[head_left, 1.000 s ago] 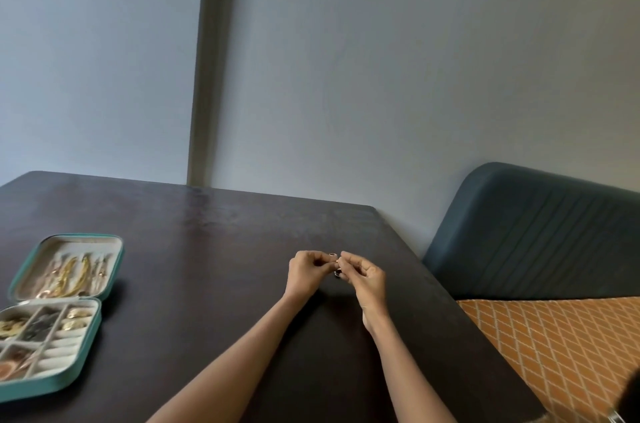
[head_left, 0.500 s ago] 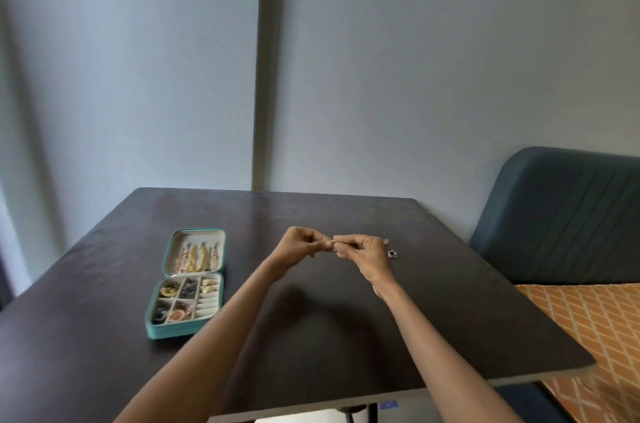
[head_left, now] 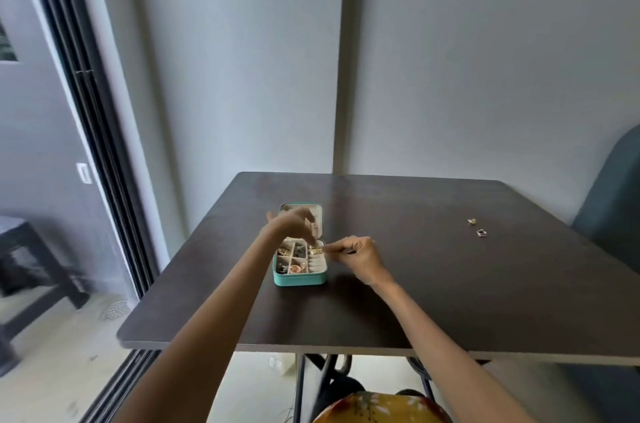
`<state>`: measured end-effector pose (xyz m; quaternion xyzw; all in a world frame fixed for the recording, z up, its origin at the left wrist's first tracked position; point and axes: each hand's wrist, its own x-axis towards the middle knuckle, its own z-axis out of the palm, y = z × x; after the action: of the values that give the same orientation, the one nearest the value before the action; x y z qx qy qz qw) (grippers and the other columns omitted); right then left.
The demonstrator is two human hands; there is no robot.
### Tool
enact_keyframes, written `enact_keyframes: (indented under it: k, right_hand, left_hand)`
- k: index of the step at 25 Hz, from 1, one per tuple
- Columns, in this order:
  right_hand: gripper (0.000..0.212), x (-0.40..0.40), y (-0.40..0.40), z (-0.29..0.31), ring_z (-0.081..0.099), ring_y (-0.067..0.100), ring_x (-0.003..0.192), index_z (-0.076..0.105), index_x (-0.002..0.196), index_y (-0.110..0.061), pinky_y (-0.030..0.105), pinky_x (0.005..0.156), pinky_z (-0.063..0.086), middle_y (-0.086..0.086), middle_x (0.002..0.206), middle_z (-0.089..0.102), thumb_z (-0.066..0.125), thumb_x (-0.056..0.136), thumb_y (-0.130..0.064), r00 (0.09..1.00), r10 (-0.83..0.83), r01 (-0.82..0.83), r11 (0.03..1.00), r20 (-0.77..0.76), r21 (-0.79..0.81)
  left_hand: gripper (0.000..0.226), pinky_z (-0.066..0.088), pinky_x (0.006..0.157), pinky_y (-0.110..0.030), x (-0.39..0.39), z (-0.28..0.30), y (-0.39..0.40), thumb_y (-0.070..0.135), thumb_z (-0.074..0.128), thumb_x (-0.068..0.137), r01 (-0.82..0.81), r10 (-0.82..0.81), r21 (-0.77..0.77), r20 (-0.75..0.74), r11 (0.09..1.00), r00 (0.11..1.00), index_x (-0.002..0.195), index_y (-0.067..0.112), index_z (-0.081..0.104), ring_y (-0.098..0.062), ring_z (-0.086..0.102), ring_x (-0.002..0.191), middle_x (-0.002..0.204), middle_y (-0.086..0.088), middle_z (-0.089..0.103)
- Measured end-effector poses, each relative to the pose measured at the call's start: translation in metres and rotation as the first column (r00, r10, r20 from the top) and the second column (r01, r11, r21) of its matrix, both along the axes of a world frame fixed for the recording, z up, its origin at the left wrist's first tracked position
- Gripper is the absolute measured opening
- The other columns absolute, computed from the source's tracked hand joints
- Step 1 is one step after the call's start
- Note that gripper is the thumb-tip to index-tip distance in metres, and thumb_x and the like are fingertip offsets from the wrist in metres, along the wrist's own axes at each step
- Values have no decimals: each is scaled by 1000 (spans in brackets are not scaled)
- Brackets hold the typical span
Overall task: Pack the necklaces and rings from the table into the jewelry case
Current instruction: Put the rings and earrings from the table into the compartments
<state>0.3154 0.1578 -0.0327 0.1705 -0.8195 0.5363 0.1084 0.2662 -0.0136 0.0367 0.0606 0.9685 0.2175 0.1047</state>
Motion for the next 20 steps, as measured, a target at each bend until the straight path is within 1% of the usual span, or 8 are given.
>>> enact_keyframes:
  k: [2,4,6,8,10,13,17,20]
  right_hand:
    - [19,-1,-6,5,60,10,77,77,89,-13,18,73,50,5,85,71,80,70,-14,999,-10,14,996,-41,88]
    - [19,-2,-7,9,57,4,73,77,89,-12,8,68,45,8,86,70,81,70,-15,997,-21,34,984,-76,173]
    - [19,-4,-7,9,56,3,71,77,88,-16,7,66,43,6,86,68,81,70,-17,996,-33,53,970,-87,239]
    - [19,-6,-8,10,56,3,69,77,88,-21,14,67,47,-6,81,62,82,69,-21,994,-46,73,952,-98,298]
    - [18,-7,-10,13,58,6,73,77,87,-24,24,71,51,-14,79,57,82,69,-23,993,-45,81,939,-113,333]
    - [19,-7,-13,15,62,11,80,77,88,-23,31,78,53,-6,85,63,81,70,-23,995,0,36,934,-100,357]
    - [19,-5,-13,21,64,13,82,77,92,-23,32,81,53,-5,88,62,79,73,-22,996,41,-2,906,-83,424]
    - [17,-1,-13,23,63,16,92,75,98,-23,32,82,53,0,100,65,70,81,-18,987,86,-6,859,-133,511]
  left_hand:
    - [73,19,115,-53,7,1,-3,36,79,68,16,-13,-176,22,984,1000,132,23,46,-29,35,134,143,-6,42]
    - [78,8,116,-55,13,2,-1,40,75,73,6,-4,-287,9,958,1000,138,23,38,-31,21,141,151,-10,29]
    - [89,2,114,-57,16,3,1,44,75,72,-15,10,-343,-16,939,1000,145,21,28,-33,10,144,155,-15,16]
    - [99,1,113,-57,18,3,4,48,75,70,-34,20,-381,-39,924,999,148,19,20,-34,6,144,156,-16,9]
    - [102,2,113,-57,19,2,5,49,76,69,-60,37,-384,-66,921,997,148,17,19,-34,8,143,155,-17,10]
    - [101,4,113,-57,18,-4,5,47,77,67,-101,61,-358,-121,928,991,145,18,21,-33,12,141,151,-15,16]
    - [97,11,111,-54,22,-9,0,49,76,67,-161,102,-312,-197,936,975,143,21,23,-31,19,137,146,-14,23]
    - [94,10,111,-55,26,-13,-2,47,75,70,-181,126,-259,-218,949,968,143,20,23,-32,18,137,146,-14,23]
